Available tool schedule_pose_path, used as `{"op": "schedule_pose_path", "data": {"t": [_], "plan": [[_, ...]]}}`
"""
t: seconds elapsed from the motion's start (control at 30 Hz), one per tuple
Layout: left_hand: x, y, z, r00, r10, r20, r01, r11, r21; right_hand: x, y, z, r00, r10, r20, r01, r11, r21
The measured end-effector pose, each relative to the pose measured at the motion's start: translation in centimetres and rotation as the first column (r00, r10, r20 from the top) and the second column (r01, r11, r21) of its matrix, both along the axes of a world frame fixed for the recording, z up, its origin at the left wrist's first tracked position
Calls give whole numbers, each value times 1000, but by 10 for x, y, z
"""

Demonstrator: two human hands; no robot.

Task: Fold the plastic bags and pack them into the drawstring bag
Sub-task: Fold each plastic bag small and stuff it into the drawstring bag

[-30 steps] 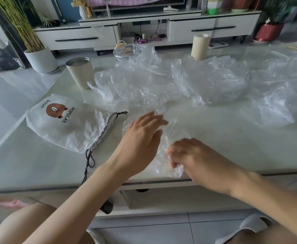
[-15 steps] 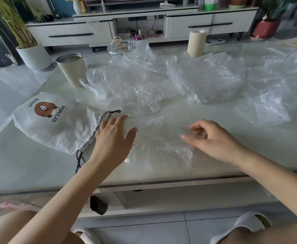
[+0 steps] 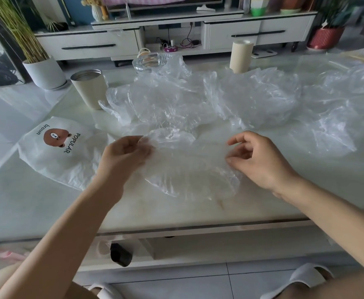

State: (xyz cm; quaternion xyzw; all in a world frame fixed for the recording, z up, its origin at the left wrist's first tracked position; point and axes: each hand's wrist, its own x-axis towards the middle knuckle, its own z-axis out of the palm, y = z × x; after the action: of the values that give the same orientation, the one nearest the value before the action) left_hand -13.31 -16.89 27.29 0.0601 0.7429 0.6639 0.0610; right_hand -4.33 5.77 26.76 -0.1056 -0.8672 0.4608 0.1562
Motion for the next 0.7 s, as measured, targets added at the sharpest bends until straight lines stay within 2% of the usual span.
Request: {"op": "schedule_pose_path", "data": {"t": [0.07,0.13,0.17,0.23,0.3,0.33,0.4,0.47,0.5,0.57,0.63,0.7], "plan": [[0,-1,3,998,-45,-50,47,998,43,2,-2,6,973,5,-232,46,976,211],[2,0,10,971,-22,-236,28,999,23,8,-3,15,870,86,-485,151,891,429],[5,-1,16,940,-13,-341,16,1000,7,13,-3,20,812,142,-566,209,835,509],[10,-6,25,859,-68,-508,63,998,-26,25,-1,26,730,270,-628,279,721,634],[15,-12,28,787,-196,-585,120,979,-167,35,-1,26,732,380,-565,223,650,727],[14,-16,24,761,-273,-588,118,950,-289,40,-3,23,761,415,-499,155,630,761],[14,-21,11,720,-424,-550,63,829,-556,48,-9,11,838,450,-309,-13,583,812],[14,-23,-5,724,-532,-439,51,675,-736,53,-15,-3,890,449,-81,-195,535,822],[15,-24,-9,751,-535,-386,55,634,-772,56,-16,-7,896,443,7,-271,534,801],[21,-23,-8,801,-456,-388,-2,646,-764,60,-14,-6,897,436,73,-349,596,723],[33,-16,2,796,-353,-492,-97,728,-679,62,-16,0,919,393,14,-321,729,604],[46,-4,10,760,-336,-557,-101,785,-612,59,-23,6,952,286,-105,-214,874,436]]}}
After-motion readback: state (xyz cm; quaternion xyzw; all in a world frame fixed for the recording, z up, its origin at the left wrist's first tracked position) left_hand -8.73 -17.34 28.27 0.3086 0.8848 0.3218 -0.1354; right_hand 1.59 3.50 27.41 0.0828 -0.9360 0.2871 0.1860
